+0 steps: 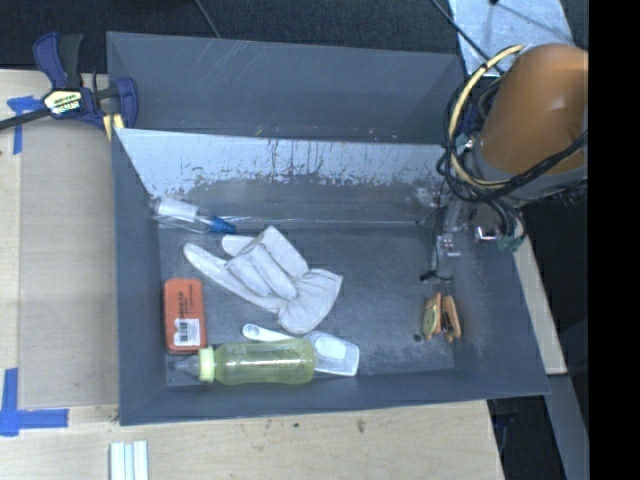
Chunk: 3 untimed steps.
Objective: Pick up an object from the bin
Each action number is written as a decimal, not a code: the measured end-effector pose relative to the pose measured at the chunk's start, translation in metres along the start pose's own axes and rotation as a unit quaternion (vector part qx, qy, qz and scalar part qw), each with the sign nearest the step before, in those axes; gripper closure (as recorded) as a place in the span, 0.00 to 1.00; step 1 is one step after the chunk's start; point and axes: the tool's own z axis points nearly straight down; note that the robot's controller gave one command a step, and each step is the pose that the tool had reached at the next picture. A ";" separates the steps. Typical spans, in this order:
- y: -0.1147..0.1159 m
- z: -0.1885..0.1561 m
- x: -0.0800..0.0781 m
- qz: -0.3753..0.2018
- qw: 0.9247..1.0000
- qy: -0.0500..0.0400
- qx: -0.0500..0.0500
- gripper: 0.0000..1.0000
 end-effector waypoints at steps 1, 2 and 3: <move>0.000 0.000 0.000 0.000 1.000 0.000 0.000 0.00; 0.038 0.026 -0.017 -0.005 1.000 -0.002 0.001 0.00; 0.069 0.044 -0.018 -0.021 1.000 0.002 -0.002 0.00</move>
Offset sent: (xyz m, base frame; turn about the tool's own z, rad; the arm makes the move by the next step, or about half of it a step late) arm 0.0298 0.0842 -0.0572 -0.0349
